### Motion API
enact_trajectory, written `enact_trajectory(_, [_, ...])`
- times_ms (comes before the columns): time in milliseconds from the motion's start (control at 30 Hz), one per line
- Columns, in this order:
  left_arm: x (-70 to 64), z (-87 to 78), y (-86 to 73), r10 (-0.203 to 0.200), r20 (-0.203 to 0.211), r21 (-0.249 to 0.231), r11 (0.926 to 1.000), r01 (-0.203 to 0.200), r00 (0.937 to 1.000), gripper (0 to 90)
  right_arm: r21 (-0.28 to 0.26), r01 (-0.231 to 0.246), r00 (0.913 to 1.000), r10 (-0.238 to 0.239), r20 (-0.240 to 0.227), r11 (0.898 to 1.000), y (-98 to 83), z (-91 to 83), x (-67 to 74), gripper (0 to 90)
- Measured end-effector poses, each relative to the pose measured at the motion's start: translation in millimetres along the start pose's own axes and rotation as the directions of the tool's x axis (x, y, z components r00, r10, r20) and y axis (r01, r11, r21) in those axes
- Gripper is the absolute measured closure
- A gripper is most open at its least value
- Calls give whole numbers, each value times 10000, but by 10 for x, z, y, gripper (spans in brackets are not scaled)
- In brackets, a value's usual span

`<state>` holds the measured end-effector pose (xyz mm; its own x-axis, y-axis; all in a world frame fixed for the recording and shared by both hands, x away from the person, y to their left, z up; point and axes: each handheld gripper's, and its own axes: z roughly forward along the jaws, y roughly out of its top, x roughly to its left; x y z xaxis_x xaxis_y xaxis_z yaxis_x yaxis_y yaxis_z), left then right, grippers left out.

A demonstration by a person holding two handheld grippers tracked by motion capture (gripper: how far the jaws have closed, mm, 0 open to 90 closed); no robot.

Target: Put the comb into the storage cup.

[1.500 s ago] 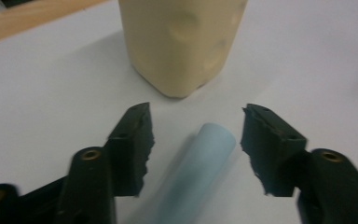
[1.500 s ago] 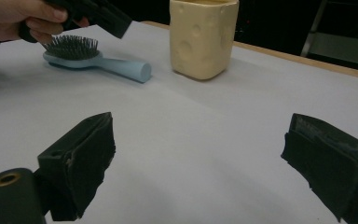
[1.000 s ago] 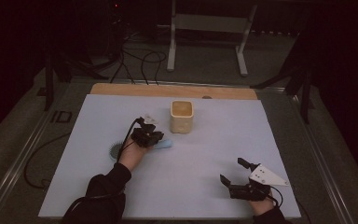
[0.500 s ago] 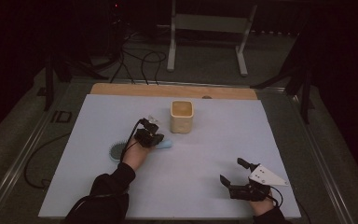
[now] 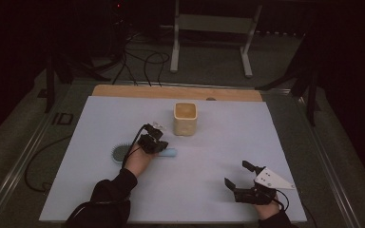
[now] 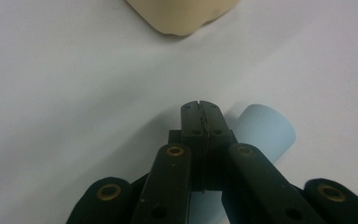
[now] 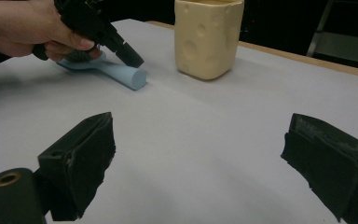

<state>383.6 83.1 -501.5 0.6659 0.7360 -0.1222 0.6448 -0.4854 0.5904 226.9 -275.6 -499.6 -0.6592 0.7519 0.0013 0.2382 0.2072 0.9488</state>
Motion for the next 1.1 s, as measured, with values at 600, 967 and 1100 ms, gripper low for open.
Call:
enact_trajectory(600, [-166,-160,-242,525,494,365,9979,-544,9974,900,-4,-35,10000,35,-4,10000,4,0,2,84])
enact_trajectory(967, [-209,-339,-464,687,666,577,9957,-726,9954,900,-6,-61,10000,61,-34,10000,7,5,9,84])
enact_trajectory(1100, [-236,-411,-551,820,587,669,9941,-859,9949,900,-13,-62,10000,62,-62,10000,9,7,13,84])
